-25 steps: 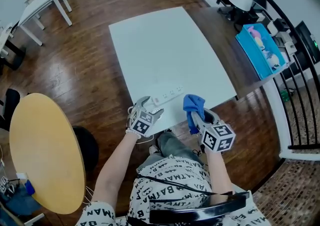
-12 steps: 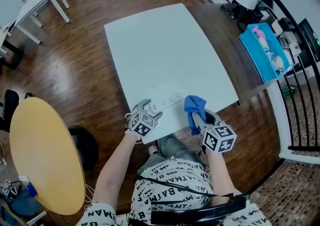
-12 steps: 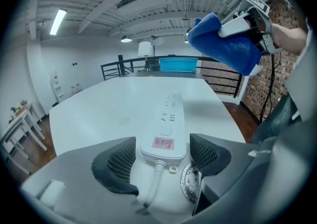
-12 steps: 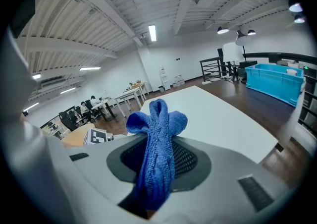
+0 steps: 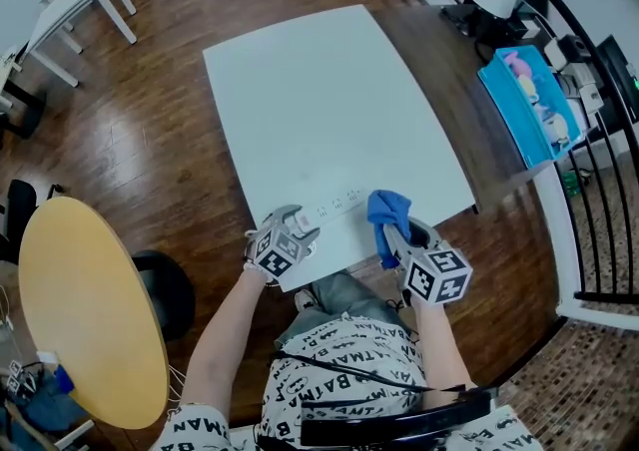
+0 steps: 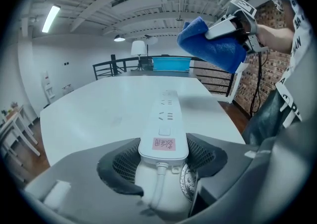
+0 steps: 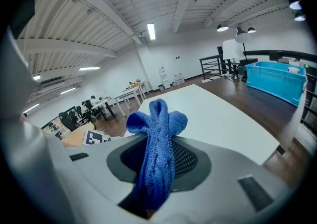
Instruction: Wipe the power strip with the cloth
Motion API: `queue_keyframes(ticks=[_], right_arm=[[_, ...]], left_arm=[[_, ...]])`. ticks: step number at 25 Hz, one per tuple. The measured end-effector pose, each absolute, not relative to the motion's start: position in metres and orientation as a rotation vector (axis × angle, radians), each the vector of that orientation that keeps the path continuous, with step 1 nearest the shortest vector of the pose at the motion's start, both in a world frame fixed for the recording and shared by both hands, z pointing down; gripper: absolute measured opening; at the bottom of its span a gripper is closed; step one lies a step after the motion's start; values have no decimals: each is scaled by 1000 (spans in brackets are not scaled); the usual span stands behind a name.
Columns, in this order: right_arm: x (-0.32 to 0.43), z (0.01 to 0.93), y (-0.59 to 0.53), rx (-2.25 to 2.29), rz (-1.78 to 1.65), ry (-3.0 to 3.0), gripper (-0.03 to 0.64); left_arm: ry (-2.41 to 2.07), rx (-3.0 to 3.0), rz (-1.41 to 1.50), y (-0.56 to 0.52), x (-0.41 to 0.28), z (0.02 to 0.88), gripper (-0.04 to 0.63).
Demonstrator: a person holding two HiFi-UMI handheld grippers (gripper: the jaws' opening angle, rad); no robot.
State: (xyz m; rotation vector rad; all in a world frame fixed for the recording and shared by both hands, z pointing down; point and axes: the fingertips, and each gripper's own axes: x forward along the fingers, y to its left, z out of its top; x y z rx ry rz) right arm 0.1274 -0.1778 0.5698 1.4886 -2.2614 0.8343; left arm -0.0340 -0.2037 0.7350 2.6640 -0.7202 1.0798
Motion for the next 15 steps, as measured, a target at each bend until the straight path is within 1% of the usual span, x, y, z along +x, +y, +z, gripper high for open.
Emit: queue_keyframes(ticks=[4, 9, 15], right_arm=[[123, 574, -178, 1454, 824, -2264, 120], [99, 571, -182, 1241, 724, -2321, 120], [36, 537, -188, 827, 395, -2368, 120]], left_arm=[[-737, 2670, 1035, -204, -33, 727, 284], [-788, 2732, 926, -206, -24, 682, 284], [-885, 2866, 889, -206, -19, 616, 284]])
